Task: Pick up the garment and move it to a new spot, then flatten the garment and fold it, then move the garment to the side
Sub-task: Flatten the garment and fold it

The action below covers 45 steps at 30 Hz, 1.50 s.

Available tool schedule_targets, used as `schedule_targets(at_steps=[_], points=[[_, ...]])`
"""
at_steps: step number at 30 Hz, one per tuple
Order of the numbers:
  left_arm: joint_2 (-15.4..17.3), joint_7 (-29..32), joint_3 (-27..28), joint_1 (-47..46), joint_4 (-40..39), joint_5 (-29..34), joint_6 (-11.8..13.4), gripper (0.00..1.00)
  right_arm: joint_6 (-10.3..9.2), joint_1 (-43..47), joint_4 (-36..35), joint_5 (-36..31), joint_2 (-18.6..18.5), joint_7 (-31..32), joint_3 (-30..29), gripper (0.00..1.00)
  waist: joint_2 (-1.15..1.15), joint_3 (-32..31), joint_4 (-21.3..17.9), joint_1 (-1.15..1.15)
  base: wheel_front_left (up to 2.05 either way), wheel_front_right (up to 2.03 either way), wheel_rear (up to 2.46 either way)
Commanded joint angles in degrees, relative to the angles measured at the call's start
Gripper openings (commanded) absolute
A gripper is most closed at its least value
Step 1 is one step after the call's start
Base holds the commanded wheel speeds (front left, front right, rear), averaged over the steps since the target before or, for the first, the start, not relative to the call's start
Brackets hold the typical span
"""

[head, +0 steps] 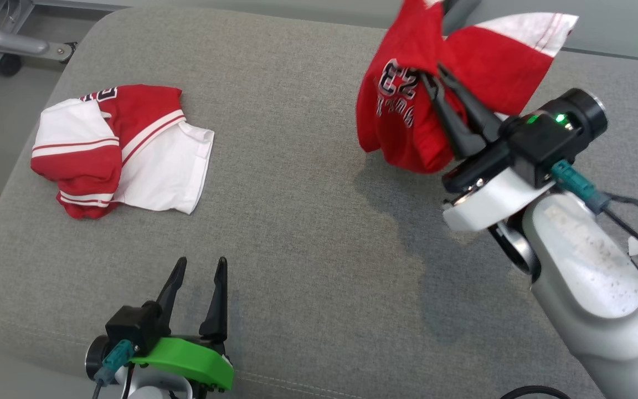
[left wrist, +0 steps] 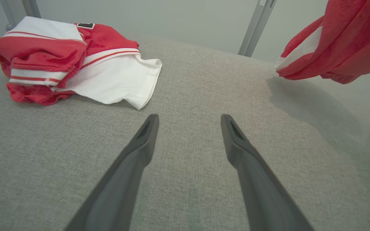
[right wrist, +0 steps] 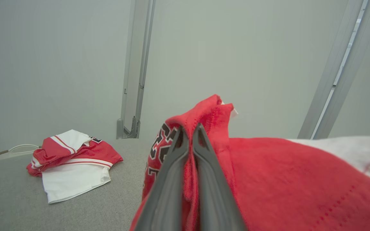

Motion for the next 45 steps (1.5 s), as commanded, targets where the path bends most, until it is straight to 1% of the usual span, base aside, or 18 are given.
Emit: schedule_targets(at_steps=[1,4,5,6,7,8,11,14,18,22,25,26,29,34,42,43,44,45], points=[[0.1,0.0,0.1,1.0,0.2,0.0,0.1,1.0,-0.08,1.9,-0.3,-0.1,-1.4,0.0,2.1,0.0,0.0,-0.7,-0.5,0.0,0.0,0.0,0.0],[0.1,0.0,0.2,1.9,0.9,-0.1,0.1,1.0,-0.08,6.2,1.0,1.3,-3.5,0.0,7.5,0.0,0.0,-1.4,-1.8,0.0,0.0,0.0,0.0],[0.1,0.0,0.1,2.2,1.1,0.1,0.1,1.0,-0.08,7.6,2.1,1.8,-4.2,0.0,8.7,0.14,0.0,-1.5,-2.4,0.0,0.0,0.0,0.0],[0.1,0.0,-0.1,2.3,1.3,0.3,0.1,1.0,-0.08,9.2,3.5,2.7,-4.7,0.0,9.7,0.3,0.0,-1.6,-2.9,0.0,0.0,0.0,0.0],[0.1,0.0,-0.1,2.4,1.4,0.4,0.1,1.0,-0.09,10.9,5.5,3.5,-5.2,0.0,10.4,0.68,0.0,-1.6,-3.5,0.0,0.0,0.0,0.0],[0.1,0.0,-0.2,2.4,1.5,0.5,0.1,1.0,-0.08,13.7,9.0,5.6,-5.7,0.0,11.2,1.0,0.0,-1.6,-4.6,0.0,0.0,0.0,0.0],[0.2,0.0,0.0,1.7,1.5,0.8,0.1,1.0,-0.08,17.0,11.7,8.1,-6.2,0.0,8.9,1.0,0.0,-1.6,-6.2,0.0,0.0,0.0,0.0],[0.1,0.0,0.1,1.4,1.5,1.0,0.1,1.0,-0.08,19.8,13.8,9.0,-6.0,0.0,3.6,1.0,0.0,-2.0,-7.5,0.0,0.0,0.0,0.0],[0.1,0.0,0.1,2.1,1.9,1.1,0.1,1.0,-0.07,21.5,14.6,8.6,-4.0,0.0,-2.2,1.0,0.0,-3.3,-8.8,0.0,0.0,0.0,0.0],[0.1,0.0,-0.4,2.6,2.3,1.0,0.1,1.0,-0.07,20.7,12.6,9.4,-1.7,0.0,-4.0,1.0,0.0,-4.3,-9.0,0.0,0.0,0.0,0.0],[0.1,0.0,-0.8,2.7,2.5,1.2,0.1,1.0,-0.07,19.0,10.7,10.9,0.5,0.0,-3.1,1.0,0.0,-4.5,-8.4,0.0,0.0,0.0,0.0],[0.1,0.0,-0.8,2.7,2.5,1.2,0.1,1.0,-0.07,19.0,10.7,10.9,0.5,0.0,-3.1,1.0,0.0,-4.5,-8.4,0.0,0.0,0.0,0.0],[0.1,0.0,-1.2,2.5,2.6,1.1,0.1,1.0,-0.07,16.8,11.0,14.2,2.0,0.0,-0.9,1.0,0.0,-4.2,-7.2,0.0,0.0,0.0,0.0],[0.1,0.0,-1.6,2.7,2.9,0.3,0.0,1.0,-0.08,12.1,16.0,19.9,2.2,0.0,4.4,1.0,0.0,-3.6,-4.6,0.0,0.0,0.0,0.0],[0.1,0.0,-1.4,3.1,2.9,-0.6,0.0,1.0,-0.07,6.2,24.6,24.2,1.4,0.0,10.5,1.0,0.0,-2.6,-1.8,0.0,0.0,0.0,0.0],[0.1,0.0,-1.4,3.1,2.8,-0.7,0.0,1.0,-0.07,5.7,25.2,24.7,1.3,0.0,11.3,0.98,0.0,-2.5,-1.8,0.0,0.0,0.0,0.0],[0.1,0.0,-1.4,3.0,2.8,-0.8,0.0,1.0,-0.07,5.3,25.8,25.1,1.1,0.0,12.2,0.91,0.0,-2.3,-1.7,0.0,0.0,0.0,0.0],[0.1,0.0,-1.4,2.9,2.7,-0.8,0.0,1.0,-0.07,4.8,26.3,25.7,1.0,0.0,13.1,0.76,0.0,-2.2,-1.7,0.0,0.0,0.0,0.0]])
